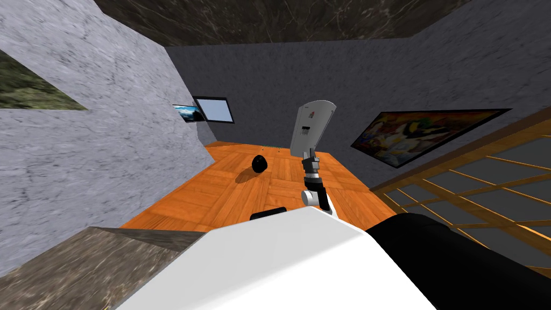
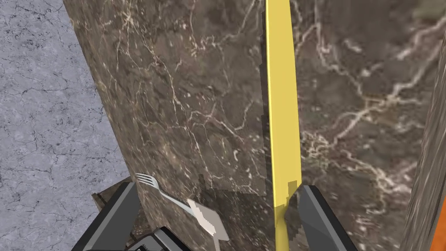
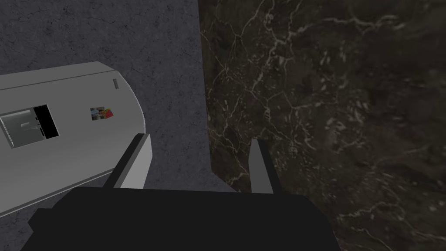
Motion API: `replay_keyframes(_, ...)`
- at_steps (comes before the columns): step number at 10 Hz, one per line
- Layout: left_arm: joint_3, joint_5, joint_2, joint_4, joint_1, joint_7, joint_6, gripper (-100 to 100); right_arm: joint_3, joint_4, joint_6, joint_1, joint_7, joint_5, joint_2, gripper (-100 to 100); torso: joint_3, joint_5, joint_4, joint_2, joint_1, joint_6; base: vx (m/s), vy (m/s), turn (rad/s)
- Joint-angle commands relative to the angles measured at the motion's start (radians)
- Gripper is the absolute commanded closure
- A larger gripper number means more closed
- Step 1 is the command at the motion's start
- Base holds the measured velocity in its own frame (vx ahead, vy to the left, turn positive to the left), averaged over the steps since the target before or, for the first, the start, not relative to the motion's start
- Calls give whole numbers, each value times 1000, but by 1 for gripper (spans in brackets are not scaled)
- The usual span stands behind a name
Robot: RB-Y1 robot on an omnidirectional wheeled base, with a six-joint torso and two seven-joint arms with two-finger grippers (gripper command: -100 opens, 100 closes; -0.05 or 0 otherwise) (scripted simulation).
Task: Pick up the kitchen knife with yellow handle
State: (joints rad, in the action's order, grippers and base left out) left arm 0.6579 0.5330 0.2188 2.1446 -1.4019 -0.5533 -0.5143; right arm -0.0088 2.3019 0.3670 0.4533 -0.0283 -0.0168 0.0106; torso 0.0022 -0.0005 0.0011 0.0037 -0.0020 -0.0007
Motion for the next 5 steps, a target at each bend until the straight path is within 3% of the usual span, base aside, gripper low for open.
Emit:
replay_keyframes(1,0,28,22,27,-4,-11,-21,-100,0,0,0,0,0,0,0,0,0,0,0,0,0,0,-36,-21,-47)
replay_keyframes(5,-4,105,74,81,-28,-33,-57,-100,0,0,0,0,0,0,0,0,0,0,0,0,1,0,-38,-11,-39)
